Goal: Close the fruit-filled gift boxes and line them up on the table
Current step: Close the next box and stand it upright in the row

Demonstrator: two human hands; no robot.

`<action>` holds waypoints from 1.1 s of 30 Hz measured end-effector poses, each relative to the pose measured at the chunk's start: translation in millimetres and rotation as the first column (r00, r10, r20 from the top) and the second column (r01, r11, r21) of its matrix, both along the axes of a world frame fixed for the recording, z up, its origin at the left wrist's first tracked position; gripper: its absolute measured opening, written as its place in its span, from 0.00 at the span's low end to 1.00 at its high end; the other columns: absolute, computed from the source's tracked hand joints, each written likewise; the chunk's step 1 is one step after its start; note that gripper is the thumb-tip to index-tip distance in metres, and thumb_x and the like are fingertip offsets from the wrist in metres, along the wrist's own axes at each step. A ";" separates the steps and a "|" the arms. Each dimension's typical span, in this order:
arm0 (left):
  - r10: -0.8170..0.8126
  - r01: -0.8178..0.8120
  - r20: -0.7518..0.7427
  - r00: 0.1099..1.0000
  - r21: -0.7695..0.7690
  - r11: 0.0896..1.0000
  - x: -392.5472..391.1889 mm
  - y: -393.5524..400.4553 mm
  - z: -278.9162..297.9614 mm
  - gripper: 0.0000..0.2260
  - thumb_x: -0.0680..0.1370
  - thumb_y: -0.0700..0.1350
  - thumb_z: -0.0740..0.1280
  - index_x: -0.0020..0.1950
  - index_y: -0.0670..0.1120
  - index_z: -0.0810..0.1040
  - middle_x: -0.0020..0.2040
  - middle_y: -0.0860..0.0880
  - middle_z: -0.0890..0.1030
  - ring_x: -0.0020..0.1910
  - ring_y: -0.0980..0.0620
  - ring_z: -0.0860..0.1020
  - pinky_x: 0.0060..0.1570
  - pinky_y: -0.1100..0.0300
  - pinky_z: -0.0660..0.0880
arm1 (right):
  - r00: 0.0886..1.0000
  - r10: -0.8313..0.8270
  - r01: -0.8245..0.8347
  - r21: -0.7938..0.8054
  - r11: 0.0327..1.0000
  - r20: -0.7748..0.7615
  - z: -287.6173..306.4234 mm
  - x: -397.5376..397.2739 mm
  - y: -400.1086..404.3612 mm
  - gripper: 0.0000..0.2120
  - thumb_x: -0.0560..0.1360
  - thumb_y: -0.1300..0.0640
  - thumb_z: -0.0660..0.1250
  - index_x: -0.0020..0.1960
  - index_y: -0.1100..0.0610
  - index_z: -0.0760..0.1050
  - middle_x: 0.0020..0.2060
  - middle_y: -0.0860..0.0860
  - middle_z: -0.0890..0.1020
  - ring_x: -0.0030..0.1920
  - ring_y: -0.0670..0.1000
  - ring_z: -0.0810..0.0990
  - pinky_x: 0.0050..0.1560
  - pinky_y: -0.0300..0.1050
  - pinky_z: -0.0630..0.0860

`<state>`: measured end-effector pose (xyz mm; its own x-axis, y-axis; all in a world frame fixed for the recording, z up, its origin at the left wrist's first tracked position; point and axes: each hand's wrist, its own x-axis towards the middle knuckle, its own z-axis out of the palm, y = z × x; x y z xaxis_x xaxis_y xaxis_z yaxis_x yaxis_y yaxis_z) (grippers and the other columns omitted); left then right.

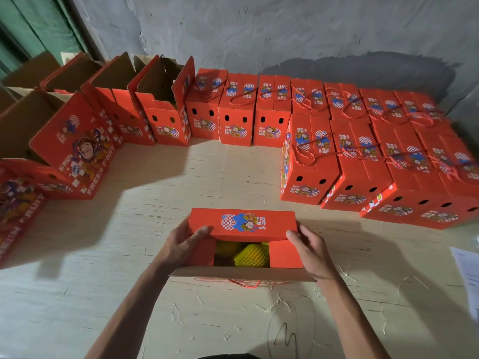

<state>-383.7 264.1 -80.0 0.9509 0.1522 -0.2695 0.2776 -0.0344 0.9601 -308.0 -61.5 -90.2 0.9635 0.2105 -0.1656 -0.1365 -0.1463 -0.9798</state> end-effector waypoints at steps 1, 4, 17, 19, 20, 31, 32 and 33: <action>0.003 -0.003 0.010 1.000 0.019 1.000 -0.5 -0.1 -0.5 0.15 0.82 0.49 0.69 0.69 0.50 0.77 0.57 0.48 0.85 0.56 0.47 0.84 0.48 0.52 0.83 | 1.000 -0.002 0.002 -0.003 1.000 0.001 -0.5 -1.0 0.0 0.13 0.82 0.63 0.66 0.66 0.55 0.80 0.53 0.47 0.88 0.48 0.43 0.85 0.46 0.35 0.78; 0.011 -0.013 0.025 1.000 0.086 0.996 -1.3 1.8 -1.3 0.16 0.81 0.54 0.70 0.68 0.53 0.78 0.58 0.49 0.85 0.56 0.47 0.84 0.50 0.51 0.83 | 0.999 -0.037 0.037 -0.005 0.999 -0.010 -0.6 -4.9 2.1 0.12 0.82 0.60 0.66 0.64 0.53 0.80 0.51 0.46 0.88 0.45 0.43 0.85 0.41 0.34 0.78; -0.133 0.057 0.108 0.985 0.525 0.849 0.8 13.7 22.6 0.31 0.71 0.59 0.74 0.73 0.54 0.75 0.79 0.49 0.66 0.75 0.49 0.68 0.68 0.49 0.75 | 0.996 0.001 0.017 -0.214 0.977 0.086 16.1 4.9 -12.9 0.25 0.76 0.50 0.76 0.70 0.45 0.73 0.63 0.36 0.78 0.64 0.35 0.76 0.59 0.29 0.74; -0.131 0.052 0.114 0.985 0.526 0.849 -0.9 11.9 26.8 0.25 0.73 0.59 0.73 0.69 0.56 0.78 0.77 0.52 0.69 0.73 0.51 0.70 0.62 0.55 0.77 | 0.994 -0.001 0.026 -0.238 0.971 0.106 19.5 7.6 -12.6 0.24 0.76 0.51 0.76 0.70 0.46 0.74 0.64 0.40 0.79 0.65 0.40 0.77 0.62 0.36 0.74; -0.120 0.038 0.119 0.986 0.536 0.843 -1.5 11.8 27.6 0.24 0.74 0.58 0.74 0.69 0.56 0.78 0.77 0.52 0.70 0.72 0.51 0.70 0.63 0.54 0.76 | 0.993 -0.003 0.032 -0.246 0.969 0.116 21.8 7.8 -12.2 0.25 0.76 0.51 0.75 0.72 0.47 0.74 0.65 0.42 0.79 0.65 0.42 0.77 0.64 0.41 0.75; -0.225 0.089 0.123 0.967 0.662 0.744 1.3 14.7 20.5 0.35 0.71 0.55 0.78 0.75 0.49 0.73 0.77 0.47 0.69 0.75 0.48 0.68 0.70 0.51 0.71 | 0.995 0.043 -0.015 -0.298 0.954 0.088 23.0 3.9 -6.3 0.30 0.74 0.46 0.77 0.73 0.43 0.72 0.68 0.40 0.76 0.69 0.42 0.73 0.69 0.46 0.71; -0.268 0.099 0.134 0.954 0.702 0.705 4.2 12.8 19.6 0.35 0.71 0.54 0.80 0.75 0.48 0.73 0.77 0.46 0.69 0.76 0.46 0.67 0.72 0.49 0.68 | 0.994 0.067 -0.039 -0.311 0.950 0.081 22.5 4.1 -5.1 0.32 0.73 0.45 0.78 0.74 0.43 0.70 0.70 0.40 0.75 0.70 0.41 0.72 0.69 0.46 0.70; -0.316 0.116 0.135 0.939 0.740 0.662 8.1 10.2 19.1 0.36 0.71 0.54 0.80 0.75 0.49 0.73 0.77 0.46 0.70 0.76 0.46 0.67 0.74 0.46 0.67 | 0.992 0.097 -0.067 -0.325 0.943 0.076 21.6 5.0 -4.1 0.35 0.72 0.45 0.79 0.75 0.44 0.68 0.71 0.41 0.73 0.71 0.41 0.71 0.70 0.45 0.70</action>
